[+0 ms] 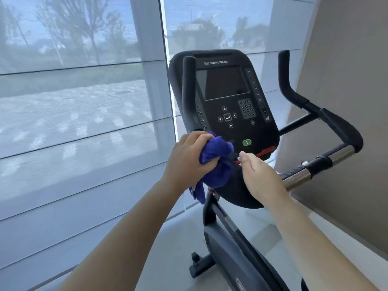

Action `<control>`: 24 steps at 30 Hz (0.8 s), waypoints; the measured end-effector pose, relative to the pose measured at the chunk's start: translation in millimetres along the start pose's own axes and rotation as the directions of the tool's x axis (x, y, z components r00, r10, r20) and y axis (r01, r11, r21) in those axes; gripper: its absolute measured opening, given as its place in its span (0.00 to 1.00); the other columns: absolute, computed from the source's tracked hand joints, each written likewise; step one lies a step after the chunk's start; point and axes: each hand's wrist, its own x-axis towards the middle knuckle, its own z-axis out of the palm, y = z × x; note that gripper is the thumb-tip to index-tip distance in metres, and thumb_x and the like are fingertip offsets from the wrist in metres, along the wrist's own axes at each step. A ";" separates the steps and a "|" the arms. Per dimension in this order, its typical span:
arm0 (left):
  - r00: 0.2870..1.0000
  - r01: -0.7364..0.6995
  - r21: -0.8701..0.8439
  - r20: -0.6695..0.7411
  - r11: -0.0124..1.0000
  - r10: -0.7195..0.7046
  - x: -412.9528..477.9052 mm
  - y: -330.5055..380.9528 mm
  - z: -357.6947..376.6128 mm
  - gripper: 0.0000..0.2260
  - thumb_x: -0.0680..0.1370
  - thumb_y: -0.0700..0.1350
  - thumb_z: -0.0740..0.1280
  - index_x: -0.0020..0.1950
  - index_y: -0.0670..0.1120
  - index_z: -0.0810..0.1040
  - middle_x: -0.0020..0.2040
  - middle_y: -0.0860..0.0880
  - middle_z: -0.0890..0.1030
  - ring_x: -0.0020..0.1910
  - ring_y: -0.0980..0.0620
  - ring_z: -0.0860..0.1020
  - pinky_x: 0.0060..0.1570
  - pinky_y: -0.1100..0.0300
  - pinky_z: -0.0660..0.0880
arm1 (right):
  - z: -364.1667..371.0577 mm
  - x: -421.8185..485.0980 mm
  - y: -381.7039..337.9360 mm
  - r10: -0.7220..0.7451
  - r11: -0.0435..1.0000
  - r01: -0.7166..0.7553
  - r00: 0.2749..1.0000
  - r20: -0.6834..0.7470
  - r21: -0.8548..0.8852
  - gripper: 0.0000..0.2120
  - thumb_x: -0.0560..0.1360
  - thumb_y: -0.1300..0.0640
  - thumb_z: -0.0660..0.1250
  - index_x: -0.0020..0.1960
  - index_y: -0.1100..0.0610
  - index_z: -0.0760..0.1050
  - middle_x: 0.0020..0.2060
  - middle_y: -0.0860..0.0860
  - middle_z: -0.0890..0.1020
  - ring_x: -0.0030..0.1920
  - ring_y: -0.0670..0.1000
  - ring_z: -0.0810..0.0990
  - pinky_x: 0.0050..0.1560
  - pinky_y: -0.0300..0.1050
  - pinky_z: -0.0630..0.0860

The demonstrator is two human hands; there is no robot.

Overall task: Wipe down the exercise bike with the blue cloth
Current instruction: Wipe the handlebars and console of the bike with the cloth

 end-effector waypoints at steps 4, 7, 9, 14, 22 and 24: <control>1.000 0.018 -0.125 -0.021 0.992 -0.021 -1.8 -7.4 4.4 0.16 0.72 0.52 0.65 0.58 0.52 0.75 0.59 0.56 0.75 0.57 0.51 0.73 0.57 0.51 0.71 | 10.3 -0.7 -16.3 0.084 0.970 -0.069 0.995 0.056 -0.233 0.24 0.82 0.42 0.44 0.48 0.56 0.72 0.50 0.54 0.81 0.50 0.60 0.75 0.45 0.47 0.63; 0.997 0.020 -0.211 -0.063 0.977 -0.034 -4.1 -14.0 8.7 0.14 0.73 0.53 0.65 0.58 0.53 0.74 0.59 0.56 0.75 0.58 0.53 0.72 0.58 0.53 0.70 | 8.7 -2.0 -17.8 0.141 0.962 -0.127 0.989 0.044 -0.240 0.24 0.82 0.42 0.45 0.53 0.53 0.76 0.50 0.53 0.81 0.50 0.58 0.75 0.45 0.47 0.65; 0.995 0.050 -0.255 -0.074 0.966 -0.071 -6.1 -17.3 11.3 0.15 0.74 0.53 0.64 0.59 0.52 0.73 0.60 0.56 0.75 0.58 0.54 0.71 0.59 0.56 0.69 | 8.7 -2.8 -19.4 0.171 0.956 -0.157 0.985 0.037 -0.248 0.24 0.82 0.41 0.45 0.56 0.51 0.77 0.52 0.52 0.81 0.53 0.58 0.75 0.45 0.47 0.64; 0.958 0.117 -0.383 -0.198 0.916 -0.206 -12.3 -23.9 10.6 0.16 0.76 0.52 0.64 0.62 0.50 0.73 0.63 0.54 0.73 0.61 0.54 0.69 0.64 0.57 0.66 | 10.5 -2.7 -24.4 0.200 0.946 -0.189 0.980 0.013 -0.265 0.24 0.82 0.41 0.46 0.51 0.52 0.77 0.50 0.51 0.82 0.49 0.57 0.75 0.45 0.47 0.66; 0.894 0.250 -0.416 -0.248 0.874 -0.373 9.1 -18.4 17.3 0.16 0.78 0.48 0.65 0.65 0.51 0.70 0.68 0.54 0.64 0.68 0.53 0.65 0.68 0.55 0.64 | 7.3 -4.1 -30.2 0.179 0.948 -0.169 0.984 0.011 -0.269 0.24 0.82 0.43 0.45 0.57 0.52 0.77 0.52 0.53 0.82 0.52 0.58 0.76 0.45 0.46 0.65; 0.895 0.309 -0.459 -0.155 0.833 -0.418 18.9 -17.6 21.4 0.13 0.79 0.48 0.64 0.64 0.50 0.70 0.70 0.54 0.61 0.69 0.52 0.65 0.68 0.54 0.65 | 6.3 -4.0 -30.4 0.172 0.949 -0.162 0.985 0.014 -0.270 0.24 0.82 0.43 0.45 0.55 0.52 0.77 0.45 0.51 0.80 0.46 0.56 0.73 0.45 0.46 0.65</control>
